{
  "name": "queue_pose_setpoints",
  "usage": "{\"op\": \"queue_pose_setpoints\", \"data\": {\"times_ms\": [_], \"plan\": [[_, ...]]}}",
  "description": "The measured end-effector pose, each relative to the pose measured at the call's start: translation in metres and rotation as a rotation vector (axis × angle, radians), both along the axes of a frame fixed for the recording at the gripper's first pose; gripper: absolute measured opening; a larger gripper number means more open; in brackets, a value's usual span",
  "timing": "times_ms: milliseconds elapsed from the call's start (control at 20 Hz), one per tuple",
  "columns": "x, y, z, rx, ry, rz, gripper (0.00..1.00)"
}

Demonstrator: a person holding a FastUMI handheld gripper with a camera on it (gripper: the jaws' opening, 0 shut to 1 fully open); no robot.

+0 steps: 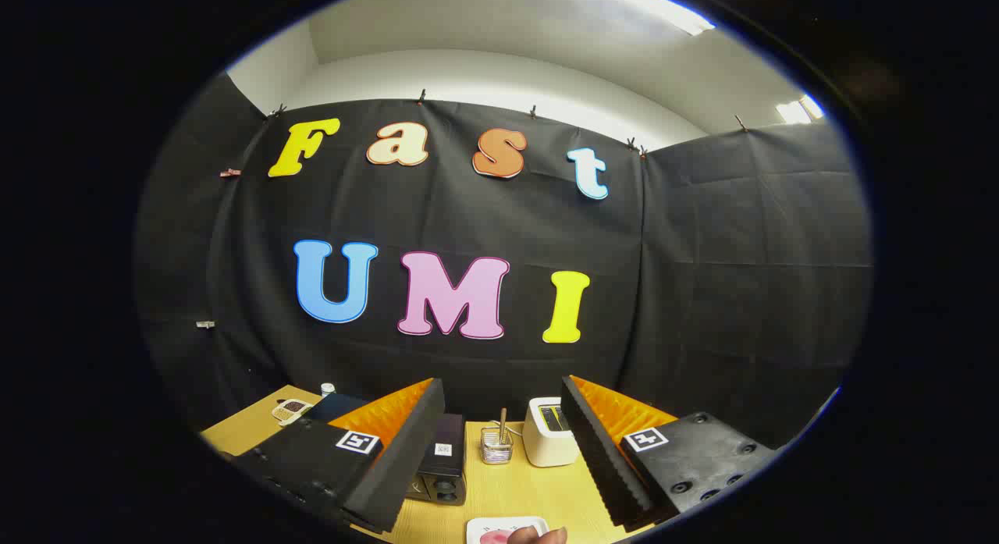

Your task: Open the toaster oven, put the food inside, and close the toaster oven door.

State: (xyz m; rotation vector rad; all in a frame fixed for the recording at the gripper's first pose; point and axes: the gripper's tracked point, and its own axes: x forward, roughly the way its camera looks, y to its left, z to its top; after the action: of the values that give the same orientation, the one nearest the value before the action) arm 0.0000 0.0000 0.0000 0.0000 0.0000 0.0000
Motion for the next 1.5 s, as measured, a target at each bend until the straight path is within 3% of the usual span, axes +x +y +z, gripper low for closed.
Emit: {"op": "queue_pose_setpoints", "data": {"times_ms": [1050,1500], "plan": [[-0.004,-0.002,-0.009,0.009,0.005,-0.011,0.97],[0.006,0.069,-0.02,0.116,0.024,0.067,0.98]]}}
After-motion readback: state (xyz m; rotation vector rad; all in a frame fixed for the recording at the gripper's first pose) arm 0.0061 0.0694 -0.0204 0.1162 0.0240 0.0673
